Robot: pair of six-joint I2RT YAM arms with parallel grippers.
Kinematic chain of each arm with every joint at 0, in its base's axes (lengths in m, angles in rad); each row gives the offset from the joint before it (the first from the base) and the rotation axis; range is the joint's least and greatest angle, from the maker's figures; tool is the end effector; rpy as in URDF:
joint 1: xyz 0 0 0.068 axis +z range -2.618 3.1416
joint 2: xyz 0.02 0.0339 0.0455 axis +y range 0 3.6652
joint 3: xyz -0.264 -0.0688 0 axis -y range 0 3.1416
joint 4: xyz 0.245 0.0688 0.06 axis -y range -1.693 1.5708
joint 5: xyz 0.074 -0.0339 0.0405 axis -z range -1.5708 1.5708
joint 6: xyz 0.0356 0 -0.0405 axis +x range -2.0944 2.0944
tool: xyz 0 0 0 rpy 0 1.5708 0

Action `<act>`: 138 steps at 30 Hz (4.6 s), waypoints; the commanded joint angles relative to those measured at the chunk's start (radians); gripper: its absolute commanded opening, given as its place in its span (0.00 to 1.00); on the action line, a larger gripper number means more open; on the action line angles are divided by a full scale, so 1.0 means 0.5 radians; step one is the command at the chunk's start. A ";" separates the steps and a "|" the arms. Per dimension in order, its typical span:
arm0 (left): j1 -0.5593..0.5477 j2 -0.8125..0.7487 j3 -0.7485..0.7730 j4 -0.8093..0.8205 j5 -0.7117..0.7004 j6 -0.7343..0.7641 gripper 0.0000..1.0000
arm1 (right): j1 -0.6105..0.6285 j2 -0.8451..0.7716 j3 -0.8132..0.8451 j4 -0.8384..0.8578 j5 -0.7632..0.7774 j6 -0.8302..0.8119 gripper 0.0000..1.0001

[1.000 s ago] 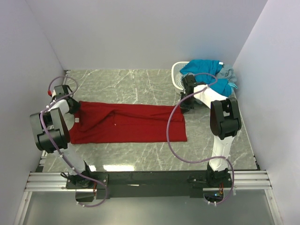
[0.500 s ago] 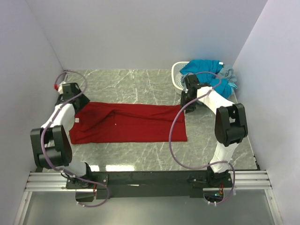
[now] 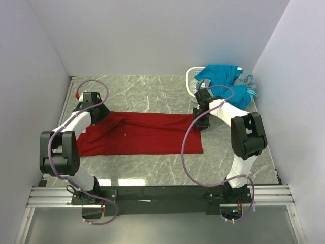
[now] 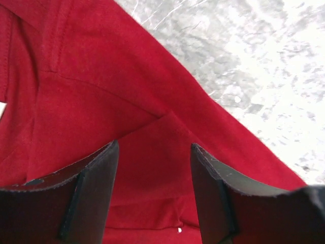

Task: Fold and stack the t-shirts
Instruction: Fold the tshirt

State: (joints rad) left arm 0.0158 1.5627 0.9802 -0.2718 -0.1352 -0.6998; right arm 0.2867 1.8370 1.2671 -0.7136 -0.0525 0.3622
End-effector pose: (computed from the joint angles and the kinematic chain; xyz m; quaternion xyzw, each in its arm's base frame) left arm 0.3271 0.0100 0.2104 -0.3494 0.8669 -0.0577 0.3508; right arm 0.3440 0.1034 0.1815 0.0336 0.9888 0.0702 0.1274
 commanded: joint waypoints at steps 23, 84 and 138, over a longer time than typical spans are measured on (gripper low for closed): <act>0.002 0.467 0.110 -0.024 -0.159 -0.097 0.64 | 0.000 -0.035 0.000 -0.012 0.145 0.009 0.15; -0.022 0.455 0.307 0.013 -0.030 0.025 0.35 | 0.003 -0.207 -0.058 -0.092 0.001 0.018 0.34; -0.234 -0.754 -0.795 0.053 0.332 -0.312 0.00 | 0.135 -0.124 -0.067 -0.046 -0.064 -0.007 0.34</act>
State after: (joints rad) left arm -0.0834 1.2316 0.5888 -0.2562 0.0067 -0.8211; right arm 0.3420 1.7771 1.2392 -0.7528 -0.0803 0.3683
